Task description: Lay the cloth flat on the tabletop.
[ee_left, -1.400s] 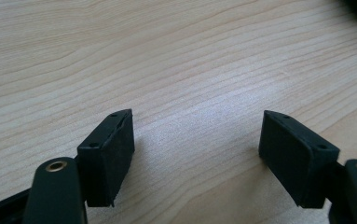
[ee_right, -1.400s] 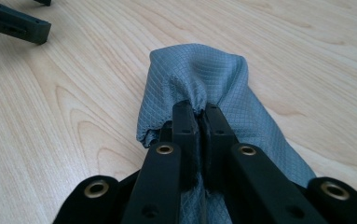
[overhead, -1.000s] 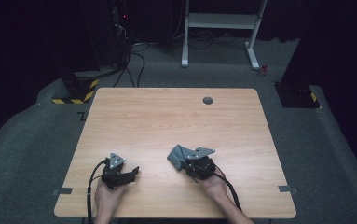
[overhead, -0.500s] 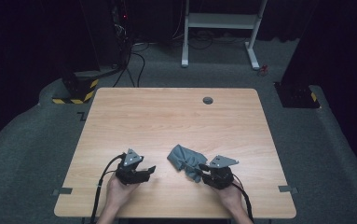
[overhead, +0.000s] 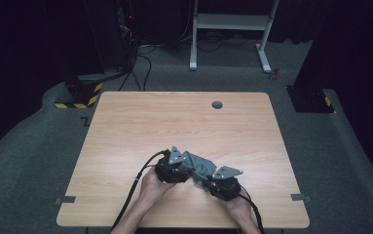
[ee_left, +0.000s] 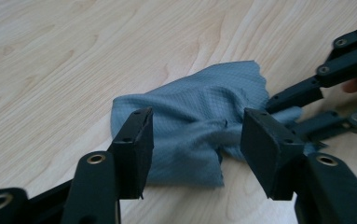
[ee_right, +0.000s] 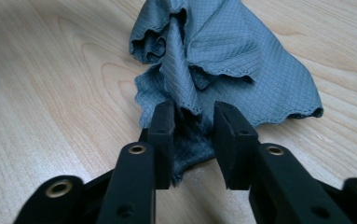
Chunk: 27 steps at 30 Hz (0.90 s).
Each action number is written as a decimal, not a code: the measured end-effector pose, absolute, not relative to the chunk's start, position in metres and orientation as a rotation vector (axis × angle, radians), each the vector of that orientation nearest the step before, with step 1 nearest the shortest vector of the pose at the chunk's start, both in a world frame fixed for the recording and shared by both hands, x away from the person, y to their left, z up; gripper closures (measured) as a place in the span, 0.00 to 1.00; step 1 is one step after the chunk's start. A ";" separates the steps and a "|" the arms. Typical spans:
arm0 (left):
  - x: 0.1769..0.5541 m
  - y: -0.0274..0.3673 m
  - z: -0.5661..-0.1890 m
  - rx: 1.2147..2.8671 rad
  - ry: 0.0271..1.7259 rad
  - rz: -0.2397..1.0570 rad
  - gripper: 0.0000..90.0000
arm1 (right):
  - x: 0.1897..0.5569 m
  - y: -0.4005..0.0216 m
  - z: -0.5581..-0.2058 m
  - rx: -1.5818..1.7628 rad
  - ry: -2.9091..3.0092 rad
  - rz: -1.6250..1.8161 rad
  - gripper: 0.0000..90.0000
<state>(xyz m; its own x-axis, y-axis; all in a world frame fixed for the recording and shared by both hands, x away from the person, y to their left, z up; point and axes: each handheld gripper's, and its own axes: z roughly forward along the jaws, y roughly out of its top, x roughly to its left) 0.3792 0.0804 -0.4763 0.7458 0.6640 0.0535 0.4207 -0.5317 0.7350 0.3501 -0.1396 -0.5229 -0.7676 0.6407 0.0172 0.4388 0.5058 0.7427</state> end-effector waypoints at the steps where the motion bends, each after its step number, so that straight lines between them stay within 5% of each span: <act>1: 0.381 0.077 -0.478 2.223 0.810 0.431 0.53 | 0.350 -0.140 -0.523 0.914 2.499 1.120 0.74; 7: 0.386 0.068 -0.482 2.273 0.800 0.427 0.69 | 0.345 -0.135 -0.523 0.870 2.467 1.068 0.72; 13: 0.389 0.067 -0.480 2.295 0.784 0.423 0.98 | 0.345 -0.135 -0.523 0.875 2.468 1.074 0.71; 27: 0.405 0.107 -0.465 2.176 0.951 0.524 1.00 | 0.345 -0.135 -0.523 0.879 2.470 1.075 0.68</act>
<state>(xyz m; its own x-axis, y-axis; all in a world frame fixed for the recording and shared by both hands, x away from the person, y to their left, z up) 0.4047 0.1070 -0.4654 0.6493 0.7559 0.0843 0.4749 -0.4895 0.7313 0.3454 -0.1353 -0.5233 -0.7647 0.6434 -0.0346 0.4132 0.5309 0.7398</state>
